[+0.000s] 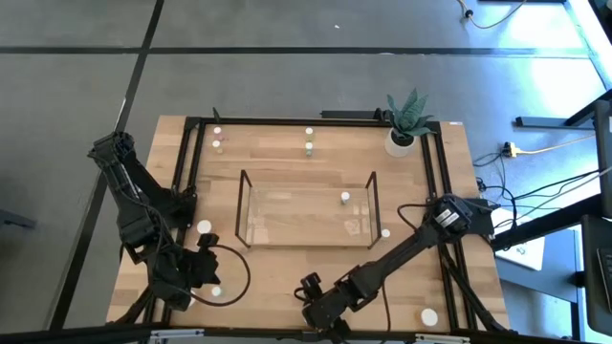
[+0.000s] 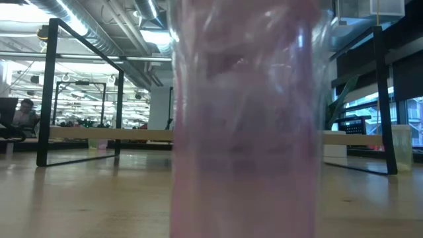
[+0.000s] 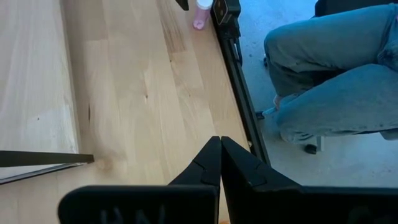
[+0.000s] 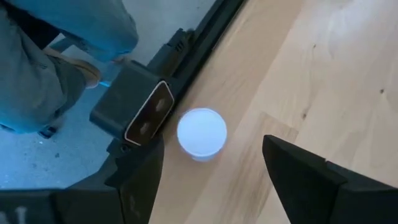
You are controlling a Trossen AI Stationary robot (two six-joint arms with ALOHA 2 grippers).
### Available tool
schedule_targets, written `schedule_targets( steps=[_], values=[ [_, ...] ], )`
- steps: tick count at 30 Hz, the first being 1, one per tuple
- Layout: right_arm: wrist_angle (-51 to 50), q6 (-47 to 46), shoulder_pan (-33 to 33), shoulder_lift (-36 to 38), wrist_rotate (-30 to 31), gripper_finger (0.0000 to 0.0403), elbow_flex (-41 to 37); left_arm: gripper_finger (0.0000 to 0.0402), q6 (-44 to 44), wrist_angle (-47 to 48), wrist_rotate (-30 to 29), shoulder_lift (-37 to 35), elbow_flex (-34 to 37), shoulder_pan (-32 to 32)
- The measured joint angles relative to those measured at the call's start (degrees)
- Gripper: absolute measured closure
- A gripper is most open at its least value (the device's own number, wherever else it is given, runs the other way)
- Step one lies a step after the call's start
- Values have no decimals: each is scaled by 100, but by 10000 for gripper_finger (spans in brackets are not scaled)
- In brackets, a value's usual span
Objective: Pick and place medicine bottles onto shelf by color
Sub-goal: Put the bottom pink pill bottle on the shelf
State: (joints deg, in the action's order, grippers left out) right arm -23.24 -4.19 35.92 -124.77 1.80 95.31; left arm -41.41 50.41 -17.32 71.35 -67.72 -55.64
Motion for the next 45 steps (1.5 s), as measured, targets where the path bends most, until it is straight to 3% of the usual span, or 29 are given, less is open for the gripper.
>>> schedule_targets(
  steps=[33,45],
  values=[
    [454,146,33,-214,-39,129,-2,401,0,2,0,0,0,0],
    [452,145,31,-214,-39,197,-2,401,0,0,0,0,0,0]
  ],
)
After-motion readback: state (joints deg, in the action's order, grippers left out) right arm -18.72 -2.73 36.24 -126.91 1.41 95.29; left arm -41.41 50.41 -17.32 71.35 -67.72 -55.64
